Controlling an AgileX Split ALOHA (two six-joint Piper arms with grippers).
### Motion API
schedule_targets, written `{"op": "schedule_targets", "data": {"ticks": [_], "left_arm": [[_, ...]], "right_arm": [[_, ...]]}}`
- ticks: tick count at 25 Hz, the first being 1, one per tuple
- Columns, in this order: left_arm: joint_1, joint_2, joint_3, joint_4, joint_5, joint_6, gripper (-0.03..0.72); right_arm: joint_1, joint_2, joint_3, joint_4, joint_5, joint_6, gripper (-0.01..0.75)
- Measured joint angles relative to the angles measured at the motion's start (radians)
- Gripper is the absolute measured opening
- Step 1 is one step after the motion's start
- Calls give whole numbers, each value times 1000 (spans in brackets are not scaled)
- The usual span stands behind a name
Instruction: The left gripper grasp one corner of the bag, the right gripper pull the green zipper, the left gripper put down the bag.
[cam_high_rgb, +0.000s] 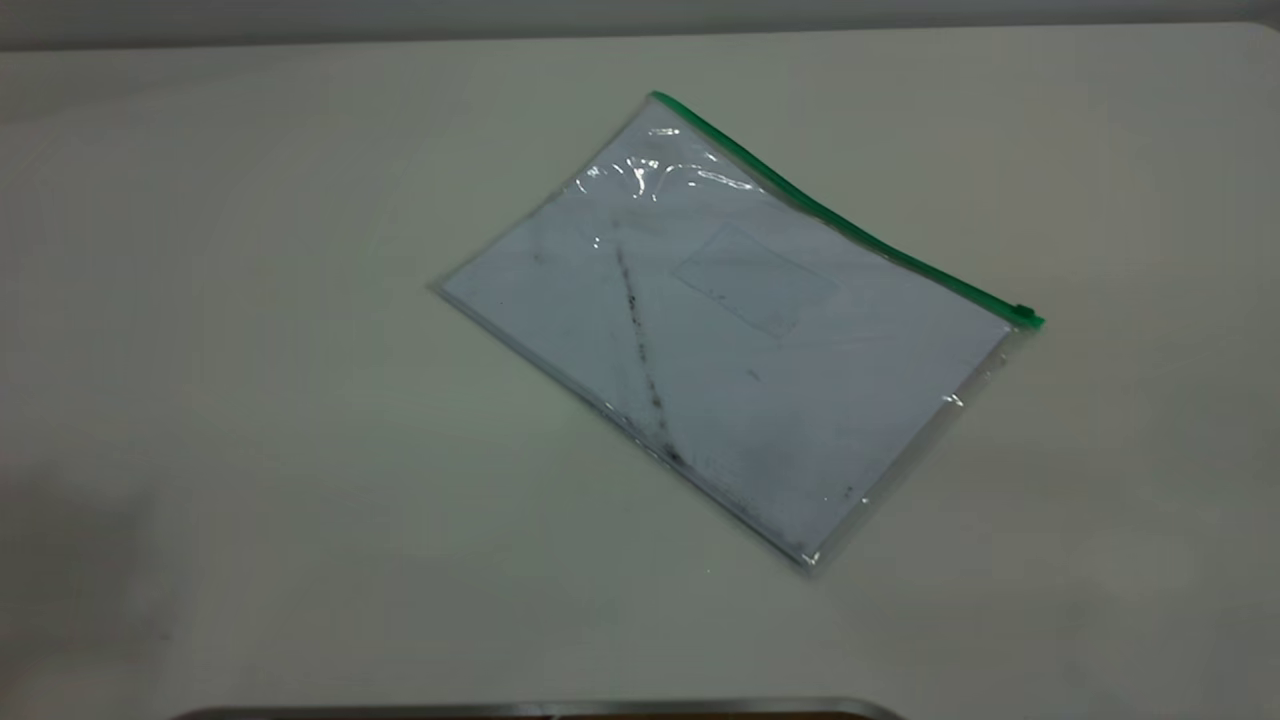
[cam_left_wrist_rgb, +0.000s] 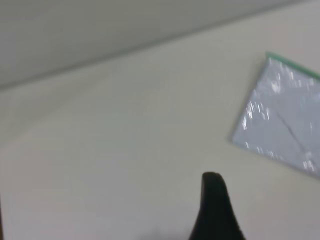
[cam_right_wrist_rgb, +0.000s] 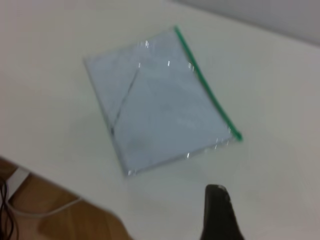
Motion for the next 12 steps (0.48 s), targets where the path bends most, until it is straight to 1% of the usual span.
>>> {"op": "schedule_targets", "data": {"ticks": [7,12], "left_arm": [[0,-248,297,-38,0,0,590],[0,-434,451,-41,0,0,590]], "right_arm": [[0,-66,105,-23,28,0,517],[0,-96,119,-45,29,1,516]]}}
